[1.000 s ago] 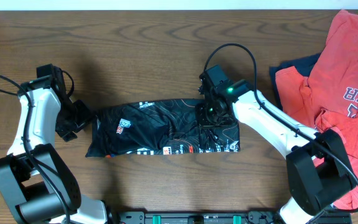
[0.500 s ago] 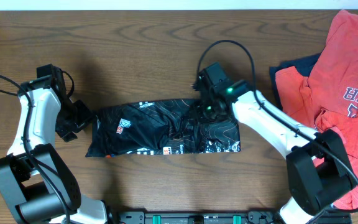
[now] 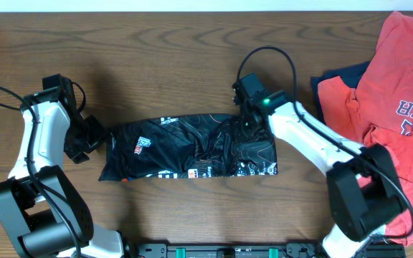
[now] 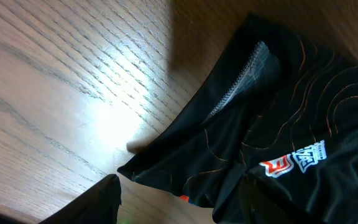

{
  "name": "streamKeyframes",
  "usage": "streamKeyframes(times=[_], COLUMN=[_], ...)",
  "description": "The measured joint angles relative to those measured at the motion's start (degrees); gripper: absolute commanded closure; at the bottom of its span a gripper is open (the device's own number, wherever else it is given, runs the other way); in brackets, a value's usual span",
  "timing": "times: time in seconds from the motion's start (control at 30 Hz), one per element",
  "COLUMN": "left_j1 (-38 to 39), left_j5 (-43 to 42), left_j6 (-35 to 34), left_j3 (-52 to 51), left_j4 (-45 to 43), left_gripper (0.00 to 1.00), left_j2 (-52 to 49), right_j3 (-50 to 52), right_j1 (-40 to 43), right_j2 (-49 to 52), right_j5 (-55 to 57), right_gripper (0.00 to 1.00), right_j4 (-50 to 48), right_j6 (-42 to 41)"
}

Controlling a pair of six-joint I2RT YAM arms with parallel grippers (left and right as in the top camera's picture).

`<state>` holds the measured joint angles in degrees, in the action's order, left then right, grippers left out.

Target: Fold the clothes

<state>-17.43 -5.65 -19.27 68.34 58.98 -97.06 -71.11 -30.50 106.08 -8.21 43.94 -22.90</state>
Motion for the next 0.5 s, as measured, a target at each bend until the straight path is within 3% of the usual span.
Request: streamKeyframes(times=[0.1,0.23,0.5], left_j1=[0.0,0.0,0.0], left_j5=[0.0,0.0,0.0], left_j6=[0.0,0.0,0.0], left_j3=[0.0,0.0,0.0], left_j4=[0.0,0.0,0.0], left_gripper=[0.37,0.37,0.37], left_j2=[0.0,0.0,0.0], right_j3=[0.0,0.0,0.0], right_j1=[-0.7,-0.8,-0.8], right_j2=[2.0,2.8,2.8], right_j5=[0.2,0.2,-1.8], right_gripper=[0.69,0.98,0.99], right_j4=[-1.1,-2.7,-8.0], right_j6=[0.5,0.8,0.8])
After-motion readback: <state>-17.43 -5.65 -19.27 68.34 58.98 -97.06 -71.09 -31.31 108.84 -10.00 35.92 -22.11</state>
